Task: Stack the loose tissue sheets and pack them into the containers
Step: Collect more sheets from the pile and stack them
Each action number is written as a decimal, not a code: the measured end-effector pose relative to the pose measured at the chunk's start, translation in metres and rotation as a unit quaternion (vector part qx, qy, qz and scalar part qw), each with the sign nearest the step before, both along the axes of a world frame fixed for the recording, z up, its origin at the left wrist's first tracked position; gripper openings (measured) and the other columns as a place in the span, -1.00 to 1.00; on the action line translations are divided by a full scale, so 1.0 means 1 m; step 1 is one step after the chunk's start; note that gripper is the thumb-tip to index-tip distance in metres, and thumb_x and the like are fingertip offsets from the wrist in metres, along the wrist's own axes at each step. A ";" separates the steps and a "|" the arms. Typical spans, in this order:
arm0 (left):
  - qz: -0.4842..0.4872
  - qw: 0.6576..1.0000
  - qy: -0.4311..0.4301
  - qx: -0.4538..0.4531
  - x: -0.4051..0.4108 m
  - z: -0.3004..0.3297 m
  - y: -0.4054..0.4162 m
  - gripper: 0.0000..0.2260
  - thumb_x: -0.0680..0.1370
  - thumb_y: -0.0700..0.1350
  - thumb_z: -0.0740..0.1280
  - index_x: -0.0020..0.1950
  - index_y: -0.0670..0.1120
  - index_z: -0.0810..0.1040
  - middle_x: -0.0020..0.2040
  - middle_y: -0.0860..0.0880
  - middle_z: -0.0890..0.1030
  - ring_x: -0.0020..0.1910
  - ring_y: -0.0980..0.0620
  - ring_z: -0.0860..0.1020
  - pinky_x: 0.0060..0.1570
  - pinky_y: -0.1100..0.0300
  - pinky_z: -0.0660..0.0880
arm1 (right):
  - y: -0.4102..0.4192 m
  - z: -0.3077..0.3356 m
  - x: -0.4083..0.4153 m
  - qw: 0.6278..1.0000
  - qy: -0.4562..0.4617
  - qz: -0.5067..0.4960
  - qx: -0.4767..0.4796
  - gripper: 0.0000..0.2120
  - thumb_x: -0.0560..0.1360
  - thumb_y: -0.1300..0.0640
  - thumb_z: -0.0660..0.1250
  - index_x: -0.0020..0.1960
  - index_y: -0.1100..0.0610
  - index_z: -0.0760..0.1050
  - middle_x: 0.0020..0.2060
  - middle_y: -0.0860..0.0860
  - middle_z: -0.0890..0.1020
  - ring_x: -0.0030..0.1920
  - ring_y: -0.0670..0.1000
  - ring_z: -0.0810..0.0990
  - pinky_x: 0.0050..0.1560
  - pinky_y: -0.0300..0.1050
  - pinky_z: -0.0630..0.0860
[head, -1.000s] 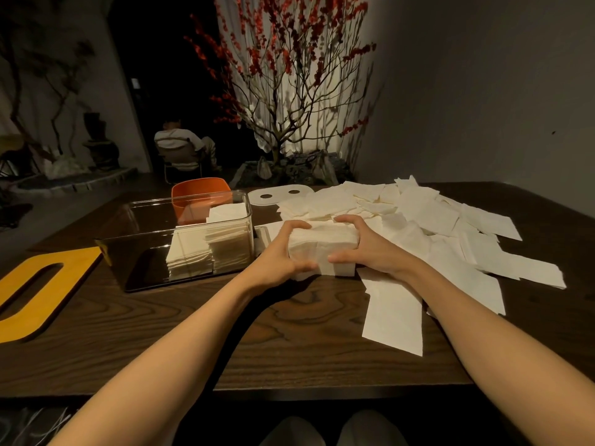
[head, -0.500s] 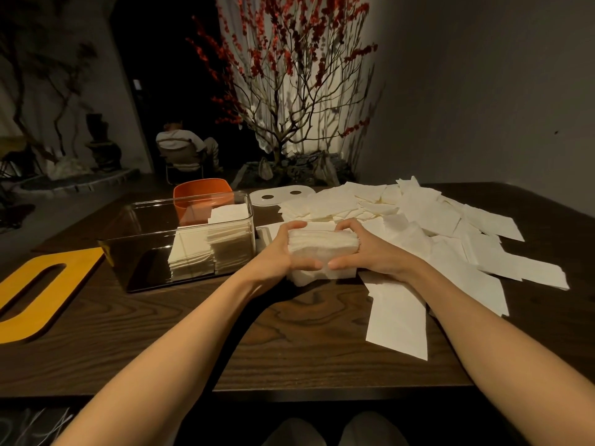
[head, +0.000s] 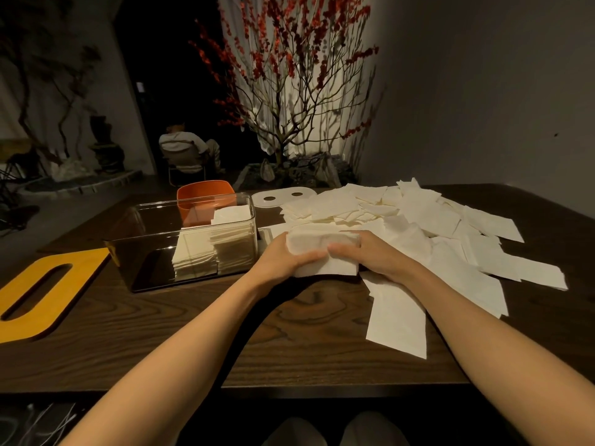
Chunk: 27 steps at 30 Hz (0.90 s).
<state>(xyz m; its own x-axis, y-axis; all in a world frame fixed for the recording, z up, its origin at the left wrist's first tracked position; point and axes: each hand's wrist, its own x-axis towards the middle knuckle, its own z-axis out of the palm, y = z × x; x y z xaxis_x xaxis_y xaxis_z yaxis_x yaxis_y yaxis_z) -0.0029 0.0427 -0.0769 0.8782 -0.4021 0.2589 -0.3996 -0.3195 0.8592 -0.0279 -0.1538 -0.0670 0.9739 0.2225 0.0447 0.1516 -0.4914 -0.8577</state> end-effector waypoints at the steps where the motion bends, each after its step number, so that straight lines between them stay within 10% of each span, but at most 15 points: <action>1: 0.025 1.000 0.015 -0.008 0.000 0.001 -0.001 -0.60 0.48 0.03 0.44 0.29 -0.02 0.54 0.19 0.04 0.62 0.10 0.17 0.57 0.03 0.34 0.51 | 0.002 0.002 0.000 1.000 0.012 -0.011 0.006 -0.63 0.52 -0.18 0.25 0.27 -0.07 0.47 0.20 -0.03 0.57 0.13 -0.08 0.53 0.09 -0.26 0.49; 7: 0.082 0.983 0.136 -0.095 -0.004 0.019 -0.008 -0.44 0.47 0.15 0.43 0.38 -0.09 0.45 0.23 -0.03 0.59 0.14 -0.01 0.57 0.06 0.15 0.57 | 0.018 0.022 0.008 0.990 0.021 -0.130 0.042 -0.36 0.57 -0.29 0.04 0.52 0.05 0.14 0.46 0.02 0.29 0.41 0.08 0.32 0.39 -0.05 0.27; 15: 0.106 0.972 0.165 -0.126 -0.018 0.070 0.013 -0.59 0.47 0.01 0.47 0.18 -0.23 0.52 -0.01 -0.12 0.64 -0.21 0.00 0.67 -0.39 0.31 0.52 | 0.041 0.052 0.018 0.977 0.079 -0.104 0.171 -0.38 0.57 -0.30 0.06 0.44 0.10 0.30 0.27 0.13 0.51 0.14 0.13 0.58 0.04 -0.01 0.60; 19: 0.199 0.964 0.149 -0.092 -0.018 0.095 0.026 -0.64 0.44 -0.01 0.51 -0.08 -0.27 0.49 -0.31 -0.09 0.63 -0.45 0.08 0.61 -0.33 0.24 0.61 | 0.062 0.062 0.020 0.985 0.055 -0.109 0.124 -0.43 0.58 -0.26 0.07 0.43 0.09 0.33 0.30 0.08 0.50 0.22 0.11 0.53 0.24 0.07 0.50; 27: 0.272 0.951 0.146 0.005 0.002 0.115 0.075 -0.51 0.44 0.14 0.46 0.07 -0.26 0.49 -0.23 -0.10 0.57 -0.36 0.08 0.47 -0.37 0.29 0.39 | 0.106 0.071 0.020 0.988 0.046 -0.086 0.117 -0.68 0.60 -0.04 0.15 0.20 0.13 0.50 -0.26 0.06 0.54 -0.36 -0.05 0.42 -0.20 -0.18 0.51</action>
